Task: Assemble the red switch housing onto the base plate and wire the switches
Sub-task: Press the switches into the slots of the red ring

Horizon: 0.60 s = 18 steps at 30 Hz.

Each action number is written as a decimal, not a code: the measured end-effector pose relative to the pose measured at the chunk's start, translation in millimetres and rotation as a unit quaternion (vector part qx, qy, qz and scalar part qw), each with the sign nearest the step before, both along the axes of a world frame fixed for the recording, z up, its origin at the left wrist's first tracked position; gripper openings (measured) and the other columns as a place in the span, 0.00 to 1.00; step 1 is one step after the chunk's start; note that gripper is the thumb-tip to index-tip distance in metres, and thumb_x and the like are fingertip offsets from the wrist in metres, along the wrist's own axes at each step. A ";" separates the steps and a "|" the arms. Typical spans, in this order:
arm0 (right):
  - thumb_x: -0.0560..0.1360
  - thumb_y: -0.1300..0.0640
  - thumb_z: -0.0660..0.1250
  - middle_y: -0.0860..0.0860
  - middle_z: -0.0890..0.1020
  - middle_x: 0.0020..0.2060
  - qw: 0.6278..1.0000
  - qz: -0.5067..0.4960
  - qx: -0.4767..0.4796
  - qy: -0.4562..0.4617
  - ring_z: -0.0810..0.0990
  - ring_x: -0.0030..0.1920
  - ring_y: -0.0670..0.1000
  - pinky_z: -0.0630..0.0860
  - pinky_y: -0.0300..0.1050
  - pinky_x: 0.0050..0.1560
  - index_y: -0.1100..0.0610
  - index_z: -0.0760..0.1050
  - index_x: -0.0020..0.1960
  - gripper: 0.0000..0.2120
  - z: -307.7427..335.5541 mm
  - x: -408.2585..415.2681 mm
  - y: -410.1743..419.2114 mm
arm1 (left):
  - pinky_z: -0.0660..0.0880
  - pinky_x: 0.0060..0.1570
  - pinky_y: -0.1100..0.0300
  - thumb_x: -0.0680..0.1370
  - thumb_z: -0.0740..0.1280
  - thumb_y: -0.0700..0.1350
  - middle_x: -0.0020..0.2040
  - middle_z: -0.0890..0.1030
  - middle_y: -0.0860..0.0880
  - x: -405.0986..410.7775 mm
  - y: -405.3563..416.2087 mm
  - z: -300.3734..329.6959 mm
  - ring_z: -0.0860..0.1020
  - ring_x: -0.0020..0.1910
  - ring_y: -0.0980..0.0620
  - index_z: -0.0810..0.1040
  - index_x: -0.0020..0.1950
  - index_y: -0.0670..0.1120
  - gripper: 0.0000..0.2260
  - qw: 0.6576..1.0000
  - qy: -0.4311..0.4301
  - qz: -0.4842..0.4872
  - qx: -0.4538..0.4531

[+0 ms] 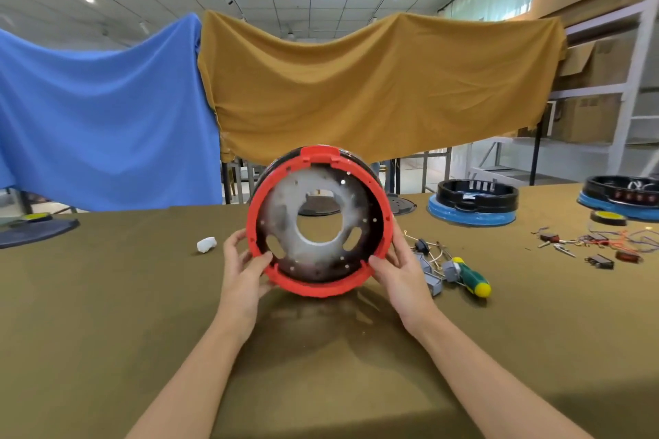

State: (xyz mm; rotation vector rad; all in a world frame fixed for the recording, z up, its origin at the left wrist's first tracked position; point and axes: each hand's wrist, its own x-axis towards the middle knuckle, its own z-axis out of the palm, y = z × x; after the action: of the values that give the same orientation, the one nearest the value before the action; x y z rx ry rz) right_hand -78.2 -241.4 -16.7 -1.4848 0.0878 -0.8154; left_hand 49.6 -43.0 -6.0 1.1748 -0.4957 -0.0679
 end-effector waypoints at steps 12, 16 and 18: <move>0.80 0.42 0.59 0.30 0.76 0.63 0.995 -0.090 -0.042 -0.017 0.72 0.65 0.33 0.69 0.37 0.62 0.40 0.68 0.72 0.20 12.2 -10.3 13.5 | 0.75 0.23 0.55 0.70 0.59 0.74 0.34 0.76 0.45 3.9 -0.2 -3.8 0.73 0.22 0.48 0.67 0.49 0.59 0.21 0.988 -0.004 0.089 0.130; 0.80 0.37 0.57 0.38 0.78 0.63 0.986 -0.099 -0.077 0.107 0.69 0.70 0.41 0.67 0.46 0.68 0.38 0.70 0.71 0.21 5.9 -8.6 11.5 | 0.75 0.26 0.57 0.71 0.55 0.75 0.36 0.79 0.46 6.4 3.8 -9.2 0.74 0.20 0.48 0.67 0.48 0.56 0.23 0.958 -0.022 0.155 0.242; 0.81 0.38 0.56 0.43 0.78 0.64 0.981 -0.119 -0.079 0.132 0.70 0.69 0.45 0.67 0.51 0.70 0.41 0.72 0.71 0.20 4.4 -8.7 9.5 | 0.73 0.30 0.58 0.75 0.54 0.73 0.36 0.79 0.47 7.4 4.6 -11.0 0.77 0.26 0.45 0.70 0.44 0.52 0.24 0.941 -0.040 0.202 0.268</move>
State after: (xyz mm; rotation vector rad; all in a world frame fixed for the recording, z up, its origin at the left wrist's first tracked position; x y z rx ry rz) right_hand -86.9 -231.9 -12.2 -1.7509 0.4153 -0.8258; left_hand 57.1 -38.4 -17.1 1.8028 -0.3025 0.2143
